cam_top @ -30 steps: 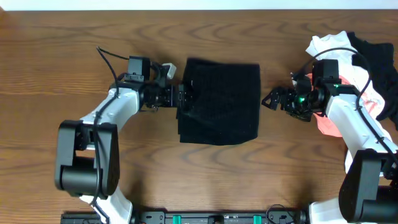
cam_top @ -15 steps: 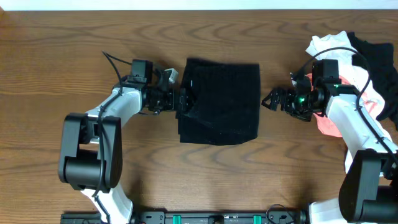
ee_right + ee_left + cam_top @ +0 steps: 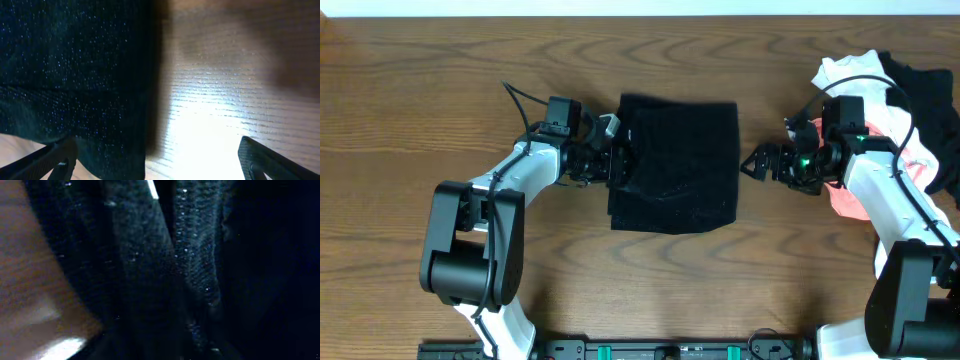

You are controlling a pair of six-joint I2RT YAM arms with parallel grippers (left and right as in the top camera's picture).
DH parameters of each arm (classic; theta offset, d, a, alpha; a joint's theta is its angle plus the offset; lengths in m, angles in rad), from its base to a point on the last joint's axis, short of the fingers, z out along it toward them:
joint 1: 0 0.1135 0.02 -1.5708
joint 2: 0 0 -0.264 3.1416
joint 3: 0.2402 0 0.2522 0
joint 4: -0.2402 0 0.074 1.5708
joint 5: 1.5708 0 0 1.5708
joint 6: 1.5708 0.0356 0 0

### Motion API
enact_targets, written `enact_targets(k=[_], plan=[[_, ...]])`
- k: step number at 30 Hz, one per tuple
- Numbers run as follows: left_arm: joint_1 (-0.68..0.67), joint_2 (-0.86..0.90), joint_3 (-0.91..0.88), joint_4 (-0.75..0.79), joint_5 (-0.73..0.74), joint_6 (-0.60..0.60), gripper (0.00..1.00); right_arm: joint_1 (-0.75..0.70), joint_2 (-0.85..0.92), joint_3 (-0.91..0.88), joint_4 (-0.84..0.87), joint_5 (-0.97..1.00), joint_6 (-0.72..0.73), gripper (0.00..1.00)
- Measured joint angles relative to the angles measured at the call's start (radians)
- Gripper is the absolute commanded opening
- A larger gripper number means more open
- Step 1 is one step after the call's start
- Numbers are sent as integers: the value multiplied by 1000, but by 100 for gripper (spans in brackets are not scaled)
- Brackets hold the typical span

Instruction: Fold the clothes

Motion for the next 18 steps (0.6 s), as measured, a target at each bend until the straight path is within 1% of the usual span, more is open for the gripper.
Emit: enact_targets(k=[2, 4, 8, 13, 18], plan=[[0, 0, 0, 8, -3, 2, 28, -1, 0, 0, -4, 0, -5, 99], [0, 0, 0, 18, -6, 3, 25, -1, 0, 0, -5, 0, -12, 99], [3, 0, 0, 72, -10, -7, 15, -1, 0, 0, -9, 0, -19, 99], [47, 5, 0, 174, -5, -54, 14, -1, 0, 0, -18, 1, -19, 99], [169, 12, 13, 215, -4, -99, 10, -1, 0, 0, -23, 0, -19, 99]])
